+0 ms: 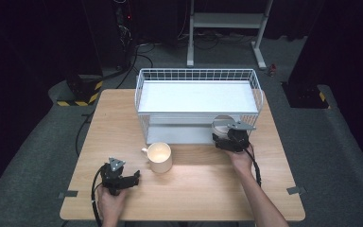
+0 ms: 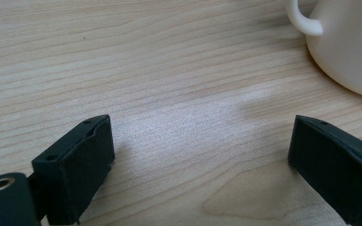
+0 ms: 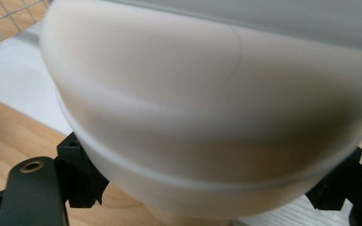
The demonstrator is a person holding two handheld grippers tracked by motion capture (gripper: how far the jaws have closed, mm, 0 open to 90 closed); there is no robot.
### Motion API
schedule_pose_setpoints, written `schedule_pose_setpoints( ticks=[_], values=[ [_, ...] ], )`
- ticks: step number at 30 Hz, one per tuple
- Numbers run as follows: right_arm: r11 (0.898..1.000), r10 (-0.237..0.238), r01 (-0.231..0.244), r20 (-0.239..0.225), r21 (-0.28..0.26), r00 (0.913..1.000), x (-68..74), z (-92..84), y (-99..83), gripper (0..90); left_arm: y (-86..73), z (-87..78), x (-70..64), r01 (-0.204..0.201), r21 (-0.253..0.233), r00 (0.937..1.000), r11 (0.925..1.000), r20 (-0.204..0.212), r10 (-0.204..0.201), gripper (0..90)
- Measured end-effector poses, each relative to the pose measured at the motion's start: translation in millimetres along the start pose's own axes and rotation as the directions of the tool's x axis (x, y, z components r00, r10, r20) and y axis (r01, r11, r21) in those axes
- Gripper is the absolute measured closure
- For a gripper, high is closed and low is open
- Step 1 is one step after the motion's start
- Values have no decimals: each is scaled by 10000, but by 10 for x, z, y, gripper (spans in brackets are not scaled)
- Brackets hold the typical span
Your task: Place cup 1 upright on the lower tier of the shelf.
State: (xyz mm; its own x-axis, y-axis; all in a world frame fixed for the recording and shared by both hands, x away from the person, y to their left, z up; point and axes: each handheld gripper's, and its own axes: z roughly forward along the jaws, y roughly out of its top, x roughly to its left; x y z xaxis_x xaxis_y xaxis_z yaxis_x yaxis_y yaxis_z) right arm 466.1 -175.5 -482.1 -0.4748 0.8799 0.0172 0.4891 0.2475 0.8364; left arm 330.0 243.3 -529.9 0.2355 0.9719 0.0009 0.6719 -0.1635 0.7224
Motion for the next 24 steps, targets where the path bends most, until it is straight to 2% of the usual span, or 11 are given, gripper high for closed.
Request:
schedule_pose_setpoints(
  ticks=[6,14,17,19,24],
  values=[
    [10000,83,-83,176,-2,9998,-20,27,16,181,0,0,0,1,-2,10000,10000,-2,-1,80],
    [9996,188,-188,-24,191,9998,-49,9,18,147,0,0,-1,0,-2,10000,10000,0,0,80],
    [9979,496,-492,-79,410,9987,-60,-7,-2,133,0,-1,-1,-5,-1,10000,10000,-10,5,81],
    [9984,411,-406,-120,389,9991,-72,-11,-9,131,0,0,-1,-5,-2,10000,10000,-5,5,81],
    [9976,596,-590,-132,365,9981,-69,-46,-80,141,0,-1,-1,-7,-1,10000,10000,-12,7,81]
  ],
)
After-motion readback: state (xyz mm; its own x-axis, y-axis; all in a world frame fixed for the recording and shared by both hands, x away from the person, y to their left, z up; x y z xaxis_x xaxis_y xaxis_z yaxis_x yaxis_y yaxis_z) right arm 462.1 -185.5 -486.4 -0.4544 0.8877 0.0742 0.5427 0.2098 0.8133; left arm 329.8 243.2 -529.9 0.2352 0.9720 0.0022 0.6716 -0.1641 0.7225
